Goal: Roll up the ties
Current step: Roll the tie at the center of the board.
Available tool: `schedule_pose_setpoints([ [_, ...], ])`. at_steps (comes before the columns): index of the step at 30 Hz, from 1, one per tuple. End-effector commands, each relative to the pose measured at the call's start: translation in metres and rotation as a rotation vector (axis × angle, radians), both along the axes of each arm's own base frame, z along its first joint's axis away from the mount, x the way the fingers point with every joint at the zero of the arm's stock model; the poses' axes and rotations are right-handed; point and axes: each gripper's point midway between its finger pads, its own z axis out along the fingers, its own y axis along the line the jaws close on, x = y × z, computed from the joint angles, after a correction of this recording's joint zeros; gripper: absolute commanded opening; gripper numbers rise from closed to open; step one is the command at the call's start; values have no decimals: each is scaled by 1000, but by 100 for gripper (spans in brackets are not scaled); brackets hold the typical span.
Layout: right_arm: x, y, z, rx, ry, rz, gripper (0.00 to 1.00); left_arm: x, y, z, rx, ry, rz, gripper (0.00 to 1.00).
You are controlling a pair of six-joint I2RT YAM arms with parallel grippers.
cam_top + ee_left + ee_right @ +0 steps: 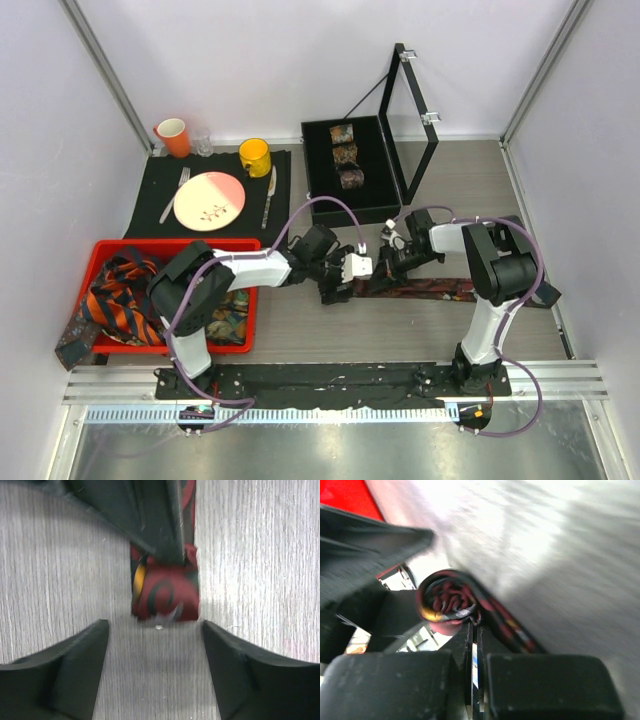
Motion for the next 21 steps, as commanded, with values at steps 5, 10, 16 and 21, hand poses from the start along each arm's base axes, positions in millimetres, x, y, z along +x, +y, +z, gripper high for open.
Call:
schedule_pose_setpoints([
  [5,5,-35,-42,-175,-25,13,1,0,-16,13,-135,12,-44,100],
  [10,7,-31,-37,-146,-32,19,1,3,-38,9,-127,43,-59,100],
  [16,17,-25,-20,-109,-80,11,1,-5,-47,-6,-75,108,-102,88],
  [21,24,-17,2,-72,-122,4,1,-24,-25,-24,20,155,-147,70],
])
